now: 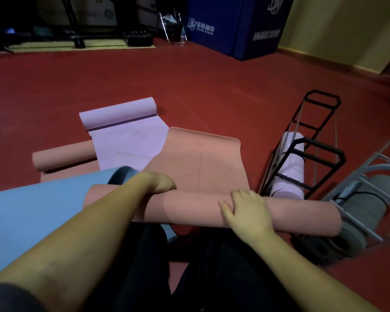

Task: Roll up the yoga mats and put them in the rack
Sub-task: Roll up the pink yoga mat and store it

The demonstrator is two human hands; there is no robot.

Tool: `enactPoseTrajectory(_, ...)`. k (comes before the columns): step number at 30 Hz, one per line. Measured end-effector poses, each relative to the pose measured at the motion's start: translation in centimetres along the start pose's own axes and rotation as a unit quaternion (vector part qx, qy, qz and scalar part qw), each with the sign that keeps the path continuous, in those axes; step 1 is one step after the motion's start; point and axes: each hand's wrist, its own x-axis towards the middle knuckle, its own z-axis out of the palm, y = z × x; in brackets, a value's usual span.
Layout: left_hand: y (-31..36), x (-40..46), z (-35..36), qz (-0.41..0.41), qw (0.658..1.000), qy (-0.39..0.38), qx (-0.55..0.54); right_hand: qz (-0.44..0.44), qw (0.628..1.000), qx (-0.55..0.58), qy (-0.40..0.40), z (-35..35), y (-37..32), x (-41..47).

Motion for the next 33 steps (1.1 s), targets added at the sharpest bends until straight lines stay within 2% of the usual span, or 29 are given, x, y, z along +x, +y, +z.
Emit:
enactPoseTrajectory(4, 0.1, 0.7, 0.1, 0.002, 1.000, -0.017, -0.005, 0.018, 0.999, -0.010, 0.028, 0.2, 0.1, 0.3)
enactPoseTrajectory(6, 0.2, 0.9, 0.4, 0.014, 1.000, 0.006, 0.012, 0.023, 0.999, -0.005, 0.030, 0.4, 0.2, 0.7)
enactPoseTrajectory(10, -0.5, 1.5, 1.0, 0.073, 0.986, 0.127, 0.081, 0.026, 1.000, -0.009, 0.002, 0.6, 0.4, 1.6)
enactPoseTrajectory(14, -2.3, 1.6, 2.2, 0.123, 0.942, 0.299, 0.093, 0.016, 1.000, 0.001, -0.006, 0.6, 0.3, 2.0)
enactPoseTrajectory(19, -3.4, 0.7, 4.7, 0.134, 0.903, 0.402, 0.073, 0.018, 0.999, -0.002, -0.029, -0.2, 0.1, 2.6)
enactPoseTrajectory(23, -4.5, -0.1, 7.3, 0.167, 0.878, 0.423, 0.149, 0.049, 0.992, 0.023, -0.115, -0.8, 0.6, 3.9)
enactPoseTrajectory(27, -3.8, -0.7, 6.5, 0.124, 0.901, 0.384, 0.161, 0.042, 0.987, 0.020, -0.154, -1.6, 0.3, 4.8)
enactPoseTrajectory(33, -3.1, -1.5, 5.4, 0.112, 0.903, 0.380, 0.165, 0.038, 0.984, 0.014, -0.171, -2.7, 0.6, 5.2)
